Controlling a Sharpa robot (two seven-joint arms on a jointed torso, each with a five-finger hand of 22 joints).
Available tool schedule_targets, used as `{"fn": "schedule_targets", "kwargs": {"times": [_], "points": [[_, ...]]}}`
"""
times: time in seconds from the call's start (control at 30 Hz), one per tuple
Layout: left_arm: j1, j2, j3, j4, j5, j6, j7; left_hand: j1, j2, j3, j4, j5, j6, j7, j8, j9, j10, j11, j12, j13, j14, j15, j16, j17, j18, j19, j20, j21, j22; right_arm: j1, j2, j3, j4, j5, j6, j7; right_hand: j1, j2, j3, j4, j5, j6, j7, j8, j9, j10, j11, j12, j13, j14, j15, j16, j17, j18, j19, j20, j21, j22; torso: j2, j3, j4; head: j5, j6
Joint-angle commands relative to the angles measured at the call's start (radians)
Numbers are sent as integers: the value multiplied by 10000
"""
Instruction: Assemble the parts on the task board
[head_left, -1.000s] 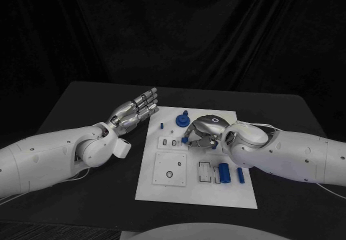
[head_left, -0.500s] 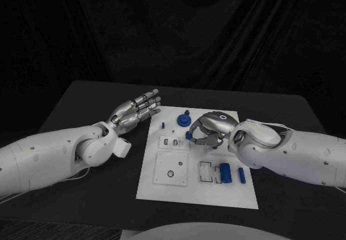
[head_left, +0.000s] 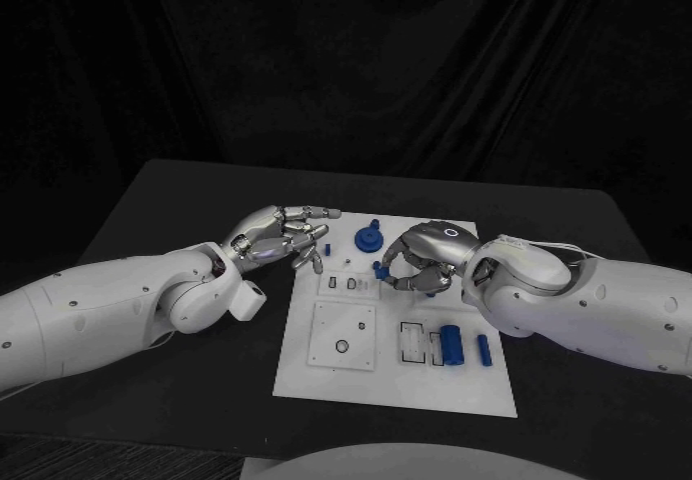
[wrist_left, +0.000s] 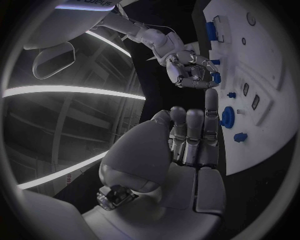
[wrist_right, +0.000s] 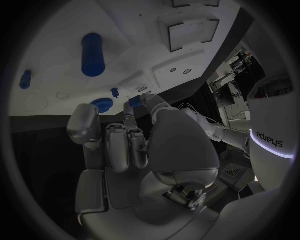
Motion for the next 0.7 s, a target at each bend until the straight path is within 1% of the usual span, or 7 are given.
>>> {"fn": "schedule_targets", "kwargs": {"times": [0.03, 0.07, 0.17, 0.33, 0.47, 0.6, 0.7], "points": [[-13, 62, 8, -6, -642, 473, -790, -319, -431, 902, 263, -13, 1476, 233, 640, 159, 4870, -276, 4635, 6258, 4172, -293, 3293, 6316, -971, 3074, -482, 5815, 6993, 15, 2, 4, 28, -56, 418, -335, -8, -55, 58, 27, 35, 123, -66, 67, 230, 1040, -38, 26, 2629, 782, -54, 24, 1534, 132, 39, 4, -6, 961, 14, 10, 6, -17, -4], [-14, 88, 8, -20, -660, 587, -957, -398, -478, 971, 258, -16, 1518, 232, 645, 157, 4870, -288, 4635, 6258, 4172, -292, 3293, 6316, -1049, 3572, -470, 6137, 7581, 14, 13, 3, 20, -56, 436, -340, -8, -56, 59, 27, 35, 123, -66, 67, 230, 1040, -38, 26, 2629, 782, -54, 24, 1534, 132, 39, 4, -6, 961, 19, 13, 14, -26, -14], [-20, 152, 8, -53, -805, 884, -1337, -471, -529, 1040, 252, -10, 1548, 221, 643, 153, 4870, -288, 4635, 6258, 4172, -317, 3293, 6316, -1121, 4002, -431, 6373, 8055, 9, 43, 3, 0, -56, 464, -339, -11, -56, 61, 28, 39, 123, -67, 67, 232, 1040, -39, 26, 2629, 782, -54, 24, 1534, 132, 40, 4, -2, 963, 29, 17, 19, -38, -25], [-40, 285, 9, -95, -1605, 1422, -1925, -733, -626, 1127, 247, -19, 1470, 162, 531, 105, 4870, -346, 4635, 6258, 4172, -375, 3293, 6316, -1333, 5190, -353, 6836, 9160, 3, 98, 3, -26, -56, 452, -312, -12, -57, 63, 28, 41, 122, -67, 67, 233, 1040, -39, 26, 2629, 782, -54, 22, 1531, 134, 37, 4, -13, 960, 24, 11, 15, -36, -47], [-60, 403, 9, -162, -1856, 1725, -2300, -802, -685, 1160, 226, -29, 1338, 129, 407, 60, 4870, -377, 4635, 6258, 4172, -403, 3293, 6316, -1389, 5474, -340, 6928, 9408, 1, 134, 3, -45, -56, 407, -274, -8, -56, 76, 22, 51, 126, -73, 70, 240, 1040, -37, 26, 2629, 781, -54, 20, 1530, 129, 46, 4, 14, 970, 25, 11, 3, -17, -88], [-82, 527, 9, -234, -1957, 1834, -2461, -838, -697, 1201, 212, -29, 1197, 96, 293, 21, 4870, -401, 4635, 6258, 4172, -420, 3293, 6316, -1367, 5384, -340, 6908, 9342, 0, 157, 3, -53, -56, 363, -245, -6, -59, 95, 11, 65, 149, -78, 86, 258, 1040, -17, 26, 2629, 781, -48, 21, 1530, 129, 47, 5, 9, 973, 18, 7, 3, -23, -81], [-104, 630, 9, -294, -1996, 1878, -2540, -841, -706, 1282, 175, -27, 1079, 78, 185, -7, 4870, -416, 4635, 6258, 4172, -431, 3293, 6316, -1325, 5191, -346, 6857, 9204, 0, 170, 3, -63, -56, 327, -230, -6, -60, 96, 10, 66, 150, -78, 87, 259, 1040, -17, 26, 2629, 781, -47, 20, 1529, 129, 47, 5, 7, 973, 22, 6, -16, -17, -72]]}}
